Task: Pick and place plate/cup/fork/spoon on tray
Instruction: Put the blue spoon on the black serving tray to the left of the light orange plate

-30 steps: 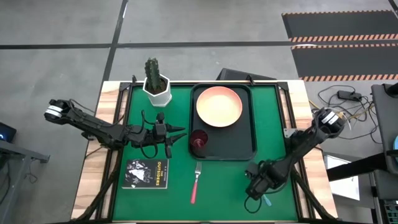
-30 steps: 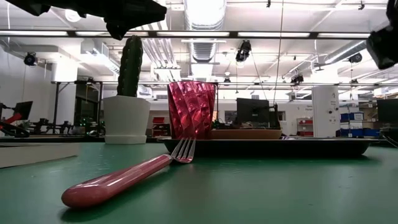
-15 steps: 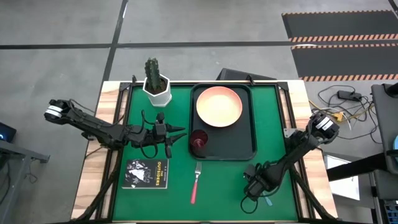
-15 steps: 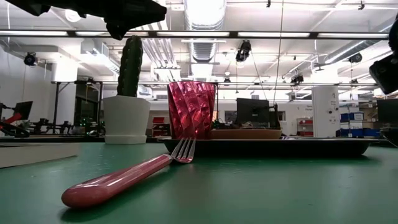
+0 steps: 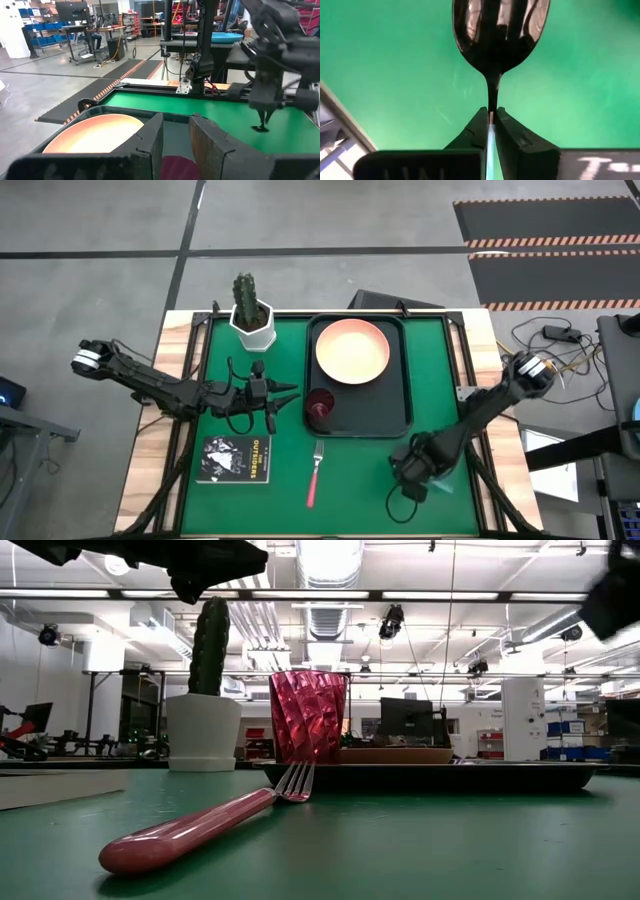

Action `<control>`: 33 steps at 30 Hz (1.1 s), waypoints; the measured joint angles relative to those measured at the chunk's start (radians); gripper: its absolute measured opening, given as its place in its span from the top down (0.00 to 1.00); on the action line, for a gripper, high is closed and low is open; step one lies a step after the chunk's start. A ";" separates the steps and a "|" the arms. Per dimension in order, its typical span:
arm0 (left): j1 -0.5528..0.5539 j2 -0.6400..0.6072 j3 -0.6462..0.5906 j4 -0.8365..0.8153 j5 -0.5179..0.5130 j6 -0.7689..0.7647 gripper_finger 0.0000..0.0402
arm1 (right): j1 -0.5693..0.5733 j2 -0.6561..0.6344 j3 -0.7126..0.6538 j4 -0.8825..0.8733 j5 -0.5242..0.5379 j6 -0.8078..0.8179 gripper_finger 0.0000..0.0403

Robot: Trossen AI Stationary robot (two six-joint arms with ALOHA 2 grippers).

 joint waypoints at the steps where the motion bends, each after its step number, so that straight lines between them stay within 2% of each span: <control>1: 0.000 0.000 0.000 0.000 0.000 0.000 0.81 | -0.016 -0.021 0.004 -0.004 0.007 -0.039 0.98; 6: 0.000 0.000 0.000 0.002 0.000 -0.001 0.81 | -0.127 -0.142 0.023 -0.003 0.013 -0.247 0.98; 14: 0.000 0.000 0.000 0.006 0.000 -0.001 0.81 | -0.381 -0.266 0.068 -0.017 0.017 -0.538 0.98; 23: 0.000 0.000 0.000 0.007 0.001 -0.001 0.81 | -0.563 -0.232 0.120 -0.192 0.034 -0.738 0.98; 33: 0.000 0.000 0.000 0.008 0.002 0.000 0.81 | -0.617 -0.195 0.112 -0.198 0.052 -0.828 0.98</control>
